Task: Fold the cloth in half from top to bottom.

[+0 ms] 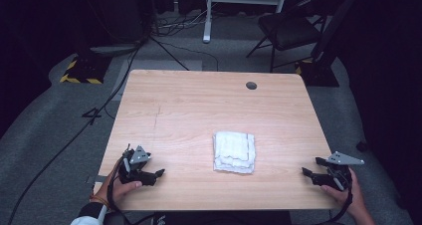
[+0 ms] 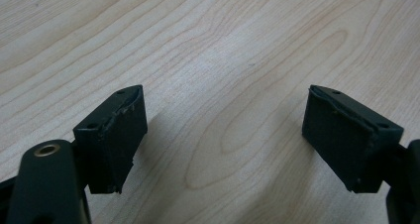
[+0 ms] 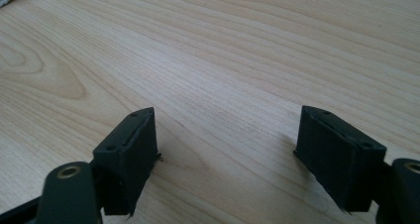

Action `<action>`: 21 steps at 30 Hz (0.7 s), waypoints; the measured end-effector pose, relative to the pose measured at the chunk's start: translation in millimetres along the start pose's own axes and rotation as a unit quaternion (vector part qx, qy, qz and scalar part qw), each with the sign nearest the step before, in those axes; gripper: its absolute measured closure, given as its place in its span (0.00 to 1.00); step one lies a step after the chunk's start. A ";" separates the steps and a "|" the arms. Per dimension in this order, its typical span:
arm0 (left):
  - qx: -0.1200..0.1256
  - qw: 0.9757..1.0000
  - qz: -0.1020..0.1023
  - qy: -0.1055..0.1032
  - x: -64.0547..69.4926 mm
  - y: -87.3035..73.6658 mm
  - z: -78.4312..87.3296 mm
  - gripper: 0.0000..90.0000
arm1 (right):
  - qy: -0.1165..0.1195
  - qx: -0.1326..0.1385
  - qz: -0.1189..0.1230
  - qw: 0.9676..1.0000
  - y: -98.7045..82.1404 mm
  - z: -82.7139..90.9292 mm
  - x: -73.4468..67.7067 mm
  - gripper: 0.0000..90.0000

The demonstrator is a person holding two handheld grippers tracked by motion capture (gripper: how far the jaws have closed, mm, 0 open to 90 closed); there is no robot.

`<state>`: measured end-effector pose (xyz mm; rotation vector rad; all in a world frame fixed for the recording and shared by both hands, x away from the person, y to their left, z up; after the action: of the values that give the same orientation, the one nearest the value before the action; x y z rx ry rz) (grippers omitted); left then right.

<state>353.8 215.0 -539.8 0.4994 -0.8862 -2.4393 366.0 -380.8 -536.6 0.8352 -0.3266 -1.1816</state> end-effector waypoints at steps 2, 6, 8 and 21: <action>-0.001 1.000 0.001 0.001 0.1 -0.1 0.1 0.20 | 0.000 0.000 0.000 1.000 0.0 0.0 0.0 0.27; -0.001 1.000 0.001 0.002 0.1 -0.1 0.2 0.20 | -0.003 0.001 -0.002 1.000 0.2 -0.3 -0.3 0.26; -0.002 1.000 0.000 0.003 0.0 -0.2 0.4 0.20 | -0.003 0.001 -0.002 1.000 0.2 -0.3 -0.3 0.26; -0.001 1.000 0.003 0.003 0.1 -0.5 0.5 0.19 | -0.007 0.002 -0.004 1.000 0.6 -0.9 0.0 0.25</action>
<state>353.3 215.4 -539.8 0.5018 -0.8803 -2.4330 367.0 -380.4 -536.8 0.8331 -0.3368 -1.1958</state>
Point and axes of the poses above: each handheld gripper's, and its own axes: z roughly backward along the jaws, y roughly out of its top, x roughly to its right, the point moved 5 cm from there along -z, roughly forward along the jaws, and after that the axes turned 15 degrees about -z, right-handed, at the moved point
